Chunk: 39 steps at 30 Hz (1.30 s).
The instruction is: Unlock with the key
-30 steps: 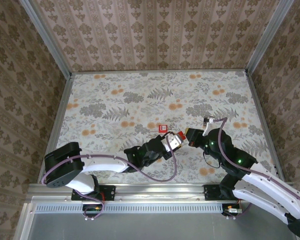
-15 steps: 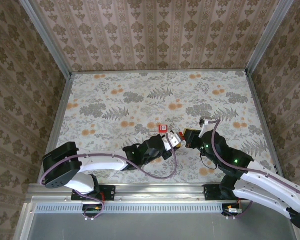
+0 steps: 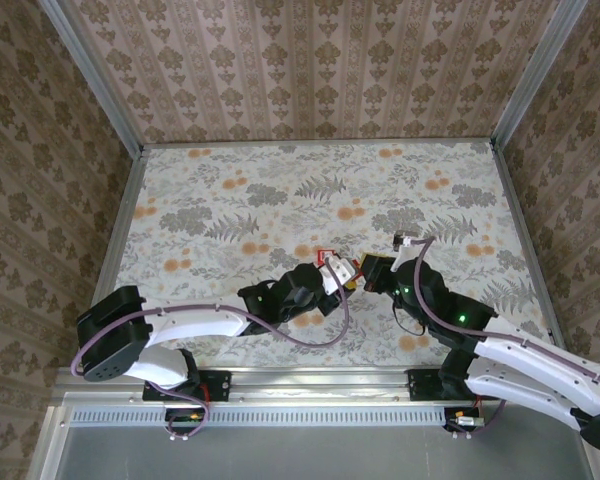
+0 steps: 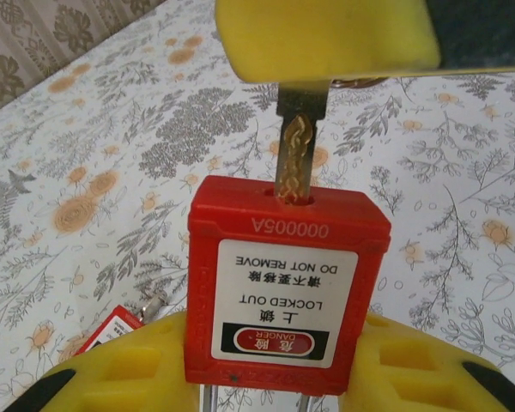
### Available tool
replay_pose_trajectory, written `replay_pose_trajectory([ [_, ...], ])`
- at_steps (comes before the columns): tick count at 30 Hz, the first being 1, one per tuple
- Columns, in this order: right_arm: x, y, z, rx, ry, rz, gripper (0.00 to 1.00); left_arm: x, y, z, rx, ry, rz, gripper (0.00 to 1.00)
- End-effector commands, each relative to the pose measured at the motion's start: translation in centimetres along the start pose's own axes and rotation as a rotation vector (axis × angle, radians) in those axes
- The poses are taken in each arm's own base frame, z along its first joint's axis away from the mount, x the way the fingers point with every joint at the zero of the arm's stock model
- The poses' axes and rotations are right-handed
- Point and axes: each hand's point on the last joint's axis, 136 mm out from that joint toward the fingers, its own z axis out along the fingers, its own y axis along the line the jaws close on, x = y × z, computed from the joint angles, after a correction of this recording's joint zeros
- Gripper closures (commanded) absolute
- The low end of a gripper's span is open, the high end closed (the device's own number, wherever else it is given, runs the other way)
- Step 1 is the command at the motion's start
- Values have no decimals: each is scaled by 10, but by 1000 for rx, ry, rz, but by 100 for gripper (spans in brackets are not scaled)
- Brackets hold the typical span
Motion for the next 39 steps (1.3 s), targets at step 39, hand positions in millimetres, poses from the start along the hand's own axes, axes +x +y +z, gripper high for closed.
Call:
replay_pose_trajectory([
  [39, 92, 11, 33, -43, 254, 110, 100, -166, 20, -59, -56, -609, 15, 79],
])
